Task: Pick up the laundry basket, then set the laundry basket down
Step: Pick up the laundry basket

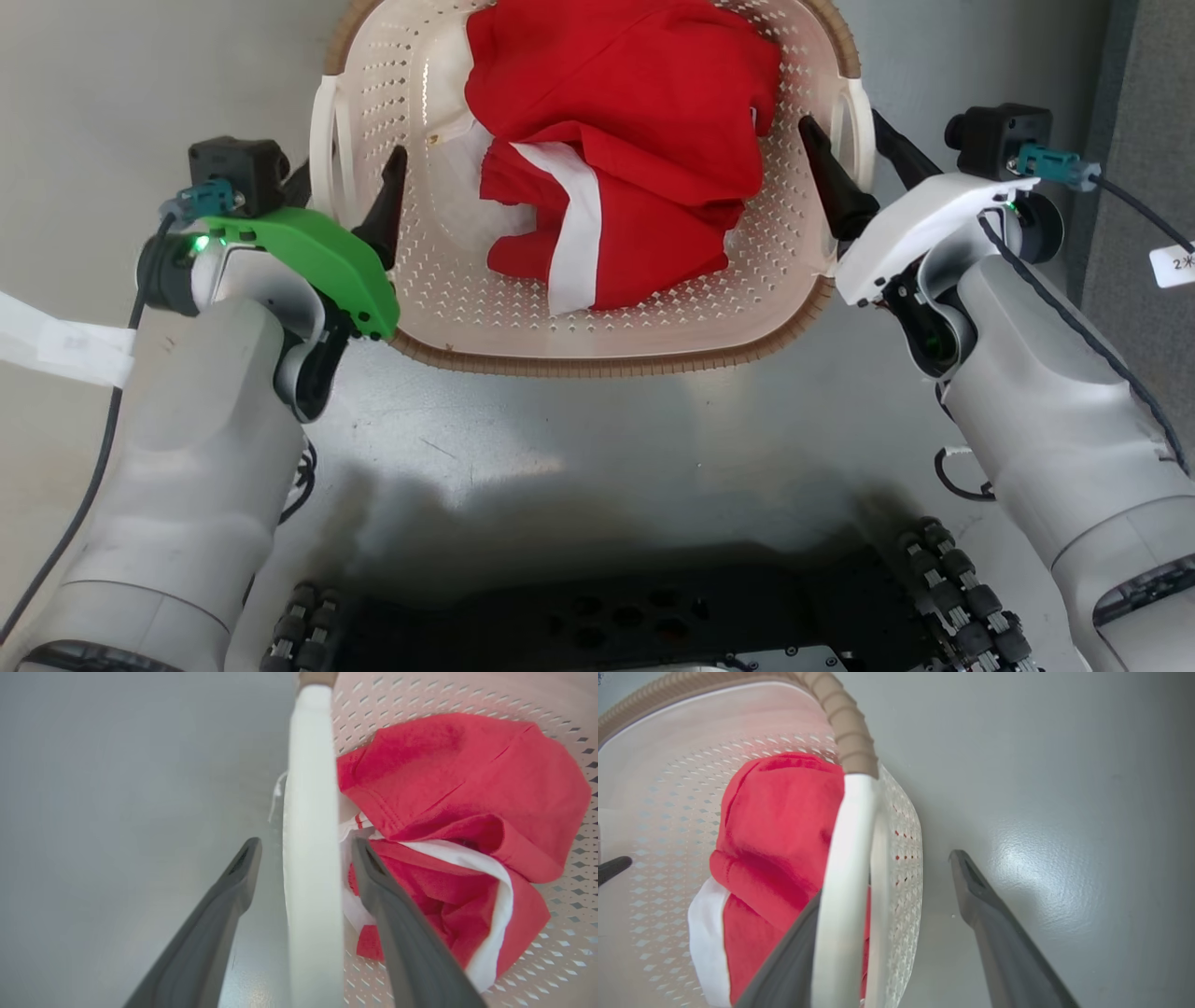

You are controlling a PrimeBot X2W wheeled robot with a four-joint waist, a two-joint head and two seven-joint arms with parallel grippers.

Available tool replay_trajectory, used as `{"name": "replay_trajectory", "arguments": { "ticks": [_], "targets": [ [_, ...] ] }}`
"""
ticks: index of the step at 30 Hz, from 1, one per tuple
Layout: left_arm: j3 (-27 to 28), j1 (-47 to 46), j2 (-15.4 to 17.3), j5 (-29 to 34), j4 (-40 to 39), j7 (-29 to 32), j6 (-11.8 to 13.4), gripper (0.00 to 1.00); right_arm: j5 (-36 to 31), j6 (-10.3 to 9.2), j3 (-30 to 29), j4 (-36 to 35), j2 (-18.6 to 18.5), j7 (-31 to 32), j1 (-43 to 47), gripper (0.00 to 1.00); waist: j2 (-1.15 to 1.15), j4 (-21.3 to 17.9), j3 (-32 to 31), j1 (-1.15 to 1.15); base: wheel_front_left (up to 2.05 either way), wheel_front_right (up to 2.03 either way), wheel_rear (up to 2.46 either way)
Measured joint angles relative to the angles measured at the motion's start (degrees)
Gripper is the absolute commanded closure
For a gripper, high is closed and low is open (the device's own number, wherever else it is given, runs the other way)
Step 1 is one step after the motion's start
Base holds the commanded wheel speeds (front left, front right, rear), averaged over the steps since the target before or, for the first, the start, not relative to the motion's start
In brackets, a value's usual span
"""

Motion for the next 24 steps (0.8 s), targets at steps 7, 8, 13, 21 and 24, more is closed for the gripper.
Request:
{"name": "replay_trajectory", "arguments": {
  "ticks": [7, 8, 13, 21, 24],
  "targets": [
    [-1.58, -0.88, -0.01, -1.55, 1.66, 0.24, 0.0, 0.39, 0.74, 0.0, 1.51, 1.79, 0.29, -0.34, -1.36, 0.59, 0.0, 0.0, 0.33, 0.0, 0.0, 0.0, 0.0],
    [-1.76, -1.23, -0.01, -1.8, 1.9, 0.23, 0.0, 0.69, 1.08, 0.0, 1.69, 1.94, 0.33, -0.42, -1.47, 0.83, 0.0, 0.0, 0.35, 0.0, 0.0, 0.0, 0.0],
    [-2.75, -1.93, -0.85, -4.39, 2.56, 0.07, -0.05, 1.0, 2.42, -0.55, 2.93, 2.72, 1.75, -1.0, -1.96, 1.0, 0.0, -0.02, 0.2, 0.0, 0.0, 0.0, 0.0],
    [-4.74, -1.93, -1.42, -6.25, 4.35, -0.47, -0.05, 1.0, 3.52, -0.55, 4.39, 4.87, 1.74, -1.51, -2.21, 1.0, 0.0, -0.13, -1.83, 0.0, 0.0, 0.0, 0.0],
    [-5.82, -1.9, -1.45, -7.49, 5.26, -0.51, -0.05, 1.0, 3.93, -0.55, 5.22, 5.64, 1.76, -1.52, -2.21, 1.0, 0.0, -0.23, -3.23, -0.01, 0.0, 0.0, 0.0]
  ]
}}
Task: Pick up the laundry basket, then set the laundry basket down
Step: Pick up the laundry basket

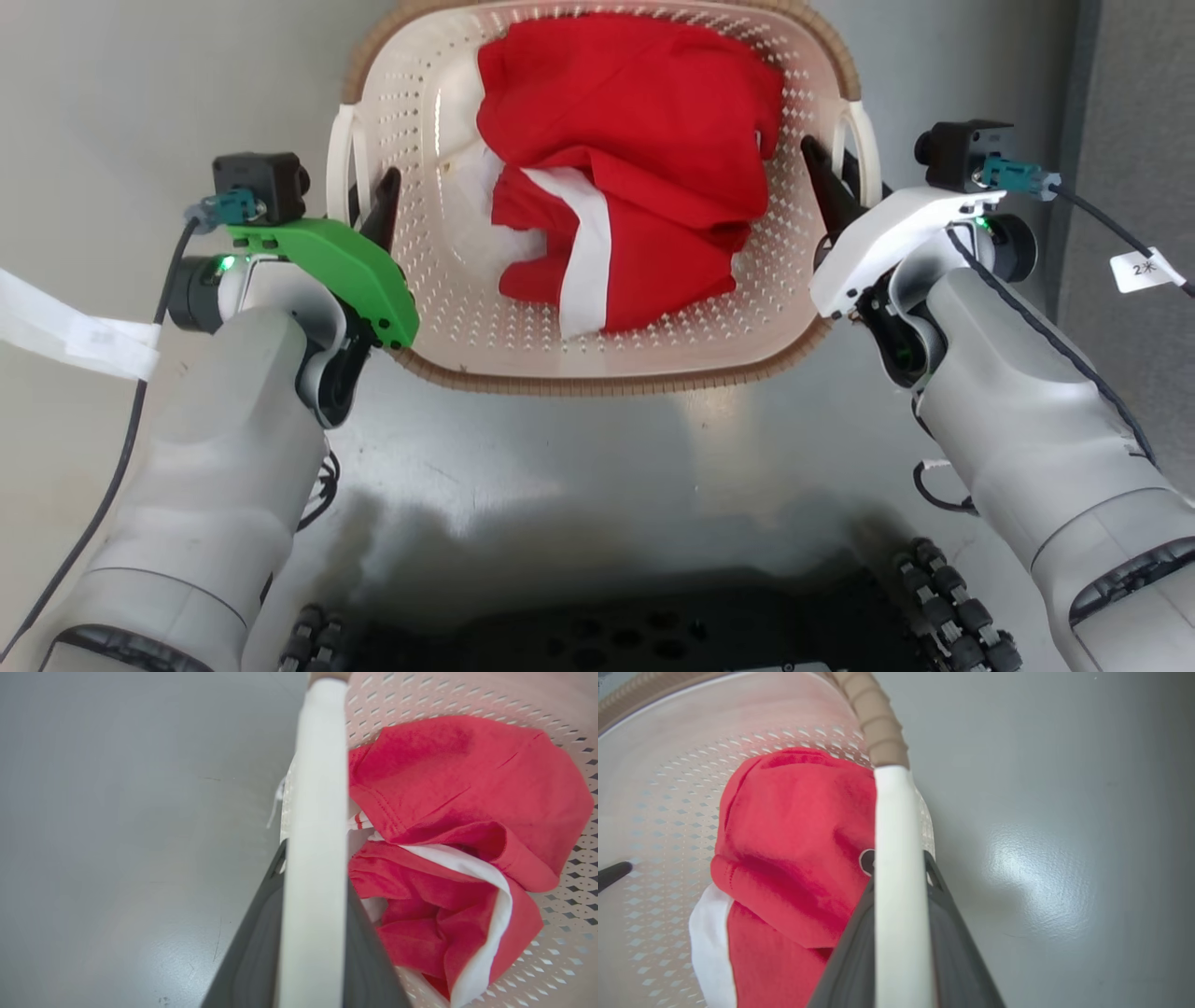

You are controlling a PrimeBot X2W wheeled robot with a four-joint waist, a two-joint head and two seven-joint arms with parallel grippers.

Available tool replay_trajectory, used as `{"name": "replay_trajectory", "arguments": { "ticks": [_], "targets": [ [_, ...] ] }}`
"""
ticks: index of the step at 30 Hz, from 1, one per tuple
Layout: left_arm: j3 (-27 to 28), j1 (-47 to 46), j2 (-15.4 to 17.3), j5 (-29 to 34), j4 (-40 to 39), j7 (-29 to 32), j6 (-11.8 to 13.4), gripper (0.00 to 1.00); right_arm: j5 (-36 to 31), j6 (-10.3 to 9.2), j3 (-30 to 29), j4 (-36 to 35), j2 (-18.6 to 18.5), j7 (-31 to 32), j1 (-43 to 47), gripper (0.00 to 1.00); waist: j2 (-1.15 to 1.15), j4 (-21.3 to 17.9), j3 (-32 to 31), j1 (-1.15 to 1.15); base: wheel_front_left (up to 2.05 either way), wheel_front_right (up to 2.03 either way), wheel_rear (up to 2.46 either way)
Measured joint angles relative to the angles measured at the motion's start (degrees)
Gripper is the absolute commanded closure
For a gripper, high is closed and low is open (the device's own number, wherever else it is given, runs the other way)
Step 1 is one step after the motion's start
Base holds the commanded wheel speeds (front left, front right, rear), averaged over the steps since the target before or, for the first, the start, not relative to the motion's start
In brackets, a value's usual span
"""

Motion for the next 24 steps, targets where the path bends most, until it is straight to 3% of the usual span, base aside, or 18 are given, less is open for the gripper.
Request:
{"name": "replay_trajectory", "arguments": {
  "ticks": [5, 24],
  "targets": [
    [-1.54, 0.76, -0.34, -1.47, 1.43, 1.24, 0.11, 1.0, 1.31, 0.0, 1.94, 1.99, 0.11, 0.14, 0.09, 1.0, 0.0, -0.23, -2.97, 0.0, 0.0, 0.0, 0.0],
    [-5.1, 4.56, -0.73, -9.43, 4.26, 8.68, 0.14, 1.0, 6.81, 0.0, 7.46, 6.61, 0.43, 10.18, 0.38, 1.0, 0.0, -0.64, -18.37, 0.0, 0.0, 0.0, 0.0]
  ]
}}
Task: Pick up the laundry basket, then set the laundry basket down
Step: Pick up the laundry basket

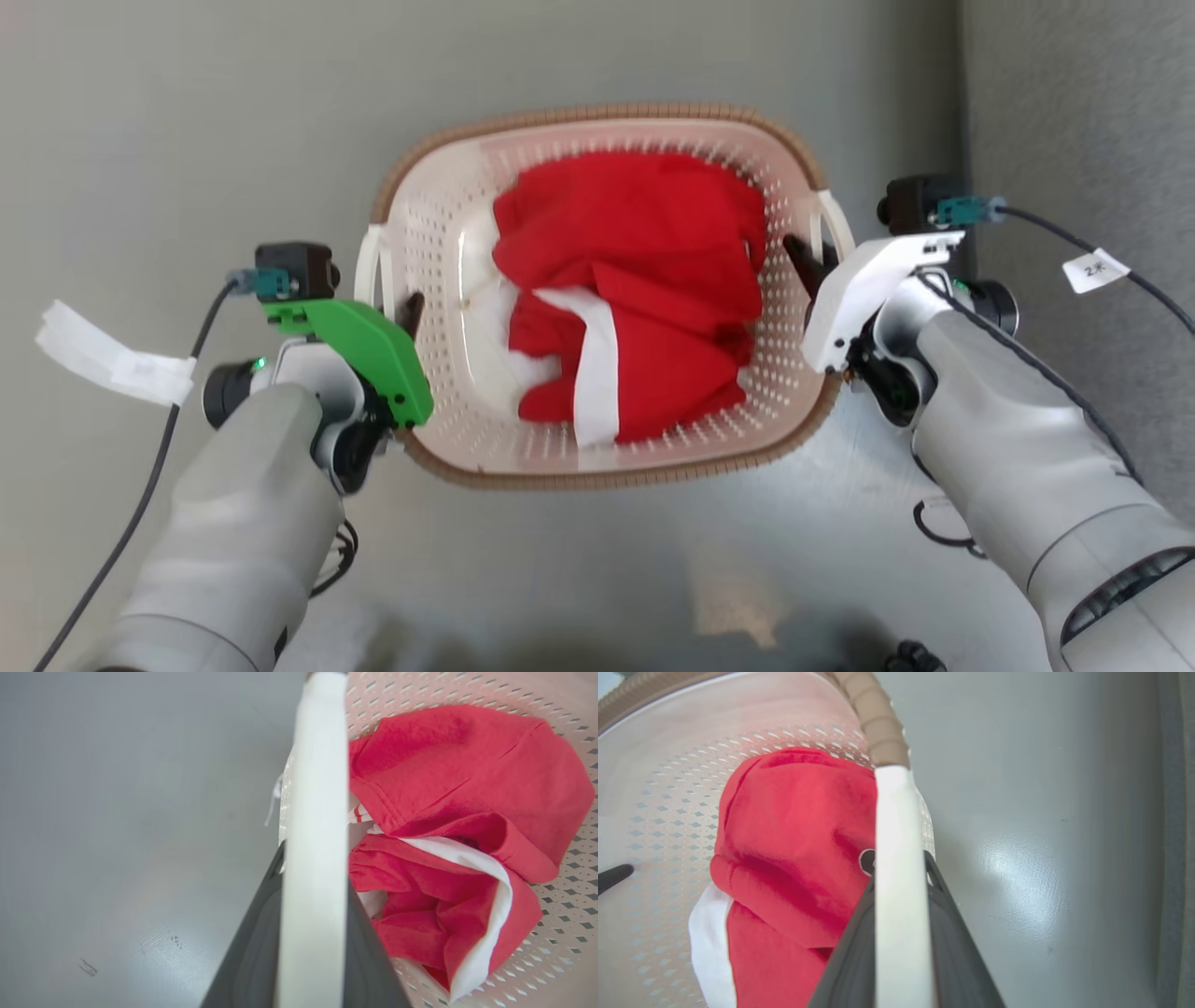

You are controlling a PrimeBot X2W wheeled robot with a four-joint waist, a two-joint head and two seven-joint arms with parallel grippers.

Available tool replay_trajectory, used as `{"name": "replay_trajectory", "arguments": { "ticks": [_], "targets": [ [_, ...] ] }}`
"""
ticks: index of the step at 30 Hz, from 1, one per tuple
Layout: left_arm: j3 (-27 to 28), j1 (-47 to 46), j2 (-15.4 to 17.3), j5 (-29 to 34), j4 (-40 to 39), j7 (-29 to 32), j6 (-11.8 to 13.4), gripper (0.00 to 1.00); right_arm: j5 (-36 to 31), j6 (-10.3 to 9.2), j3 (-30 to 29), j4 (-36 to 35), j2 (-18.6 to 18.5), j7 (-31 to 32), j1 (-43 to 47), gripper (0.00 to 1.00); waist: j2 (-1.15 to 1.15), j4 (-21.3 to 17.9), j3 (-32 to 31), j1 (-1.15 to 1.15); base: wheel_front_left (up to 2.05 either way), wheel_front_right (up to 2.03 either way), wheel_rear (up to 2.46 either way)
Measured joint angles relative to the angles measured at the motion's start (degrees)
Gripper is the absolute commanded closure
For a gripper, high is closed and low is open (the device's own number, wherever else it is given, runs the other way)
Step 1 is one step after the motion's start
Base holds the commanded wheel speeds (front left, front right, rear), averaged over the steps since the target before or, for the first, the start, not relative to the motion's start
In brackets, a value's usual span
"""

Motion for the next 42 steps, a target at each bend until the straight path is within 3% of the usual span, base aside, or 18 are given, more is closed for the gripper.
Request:
{"name": "replay_trajectory", "arguments": {
  "ticks": [31, 42],
  "targets": [
    [-6.05, 12.48, 0.74, -9.48, 0.9, 14.14, 0.52, 1.0, 7.21, -0.52, 7.32, 3.24, 1.34, 16.42, 9.76, 1.0, 0.0, -1.28, -25.22, 0.0, 0.0, 0.0, 0.0],
    [-7.08, 12.84, 1.77, -12.18, 0.2, 17.8, 0.55, 1.0, 8.94, -1.01, 8.66, 3.24, 1.43, 20.12, 9.96, 1.0, 0.0, -1.73, -29.75, 0.0, 0.0, 0.0, 0.0]
  ]
}}
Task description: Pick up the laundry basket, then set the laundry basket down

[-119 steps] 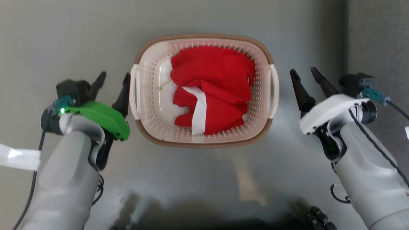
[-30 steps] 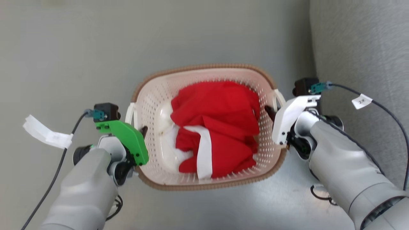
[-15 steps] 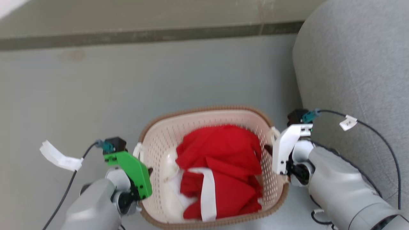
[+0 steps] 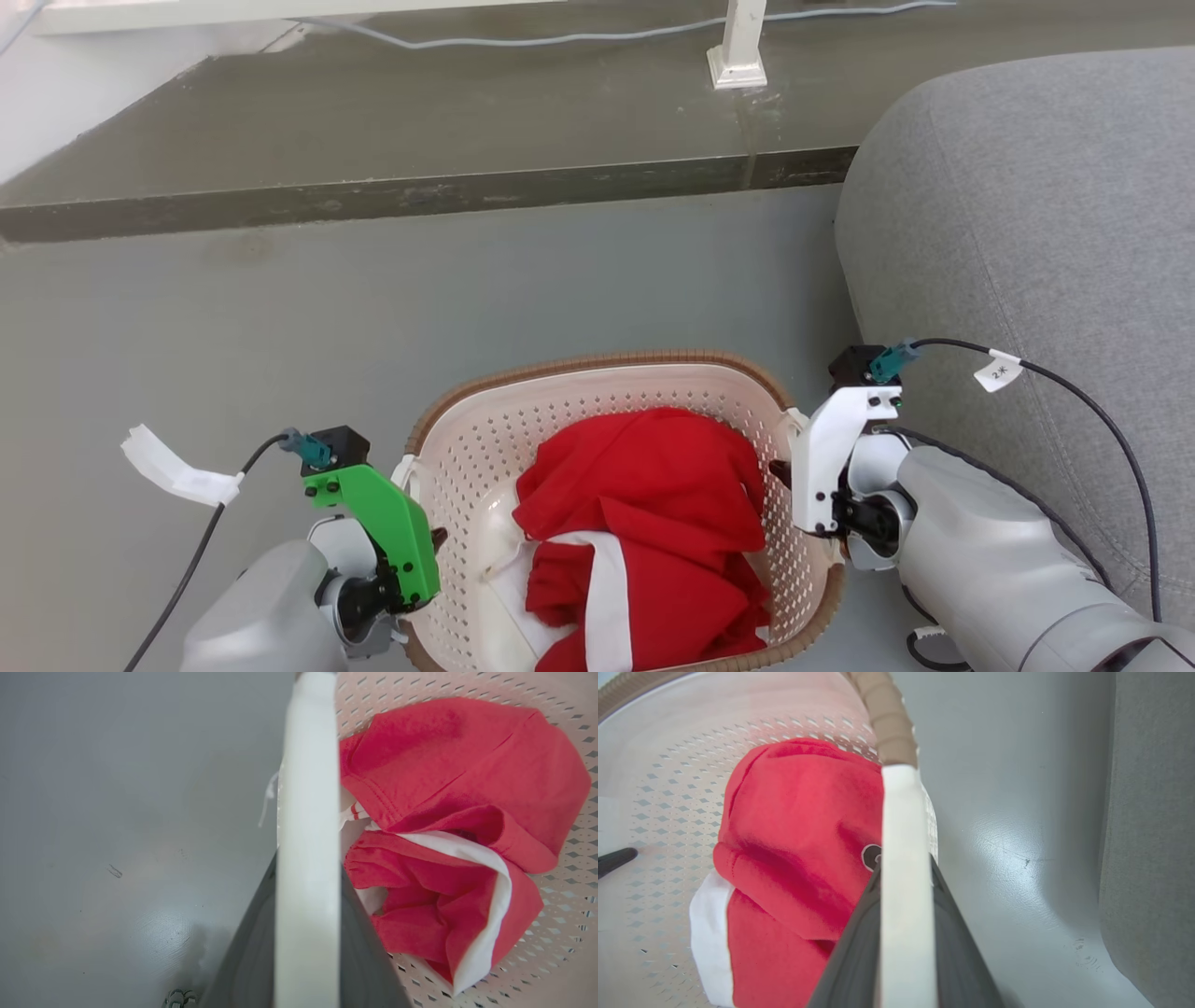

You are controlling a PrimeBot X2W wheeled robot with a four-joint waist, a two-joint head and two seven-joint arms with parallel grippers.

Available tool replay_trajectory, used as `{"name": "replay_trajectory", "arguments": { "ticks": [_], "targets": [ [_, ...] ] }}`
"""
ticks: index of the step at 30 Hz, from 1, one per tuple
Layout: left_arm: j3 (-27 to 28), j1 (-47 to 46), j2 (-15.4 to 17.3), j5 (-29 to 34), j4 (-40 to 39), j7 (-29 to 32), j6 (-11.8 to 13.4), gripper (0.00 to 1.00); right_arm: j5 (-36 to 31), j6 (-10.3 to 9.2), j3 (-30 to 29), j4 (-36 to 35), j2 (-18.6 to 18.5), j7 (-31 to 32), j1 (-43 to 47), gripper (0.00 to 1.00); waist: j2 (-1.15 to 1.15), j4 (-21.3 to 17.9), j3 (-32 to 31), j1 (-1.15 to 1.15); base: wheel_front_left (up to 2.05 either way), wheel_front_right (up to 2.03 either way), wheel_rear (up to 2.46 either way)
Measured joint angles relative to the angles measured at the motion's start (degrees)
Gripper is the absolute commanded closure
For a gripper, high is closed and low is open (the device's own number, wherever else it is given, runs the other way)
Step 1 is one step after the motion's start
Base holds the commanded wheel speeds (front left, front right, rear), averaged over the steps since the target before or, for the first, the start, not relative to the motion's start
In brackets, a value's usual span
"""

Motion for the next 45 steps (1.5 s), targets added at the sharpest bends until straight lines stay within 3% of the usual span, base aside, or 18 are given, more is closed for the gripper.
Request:
{"name": "replay_trajectory", "arguments": {
  "ticks": [45],
  "targets": [
    [-2.36, 0.03, 1.87, -2.81, -2.01, -0.84, 0.04, 1.0, 2.53, 0.0, 3.19, -1.4, -0.79, 0.16, -0.8, 1.0, 0.0, -0.65, 1.46, 0.0, 0.0, 0.0, 0.0]
  ]
}}
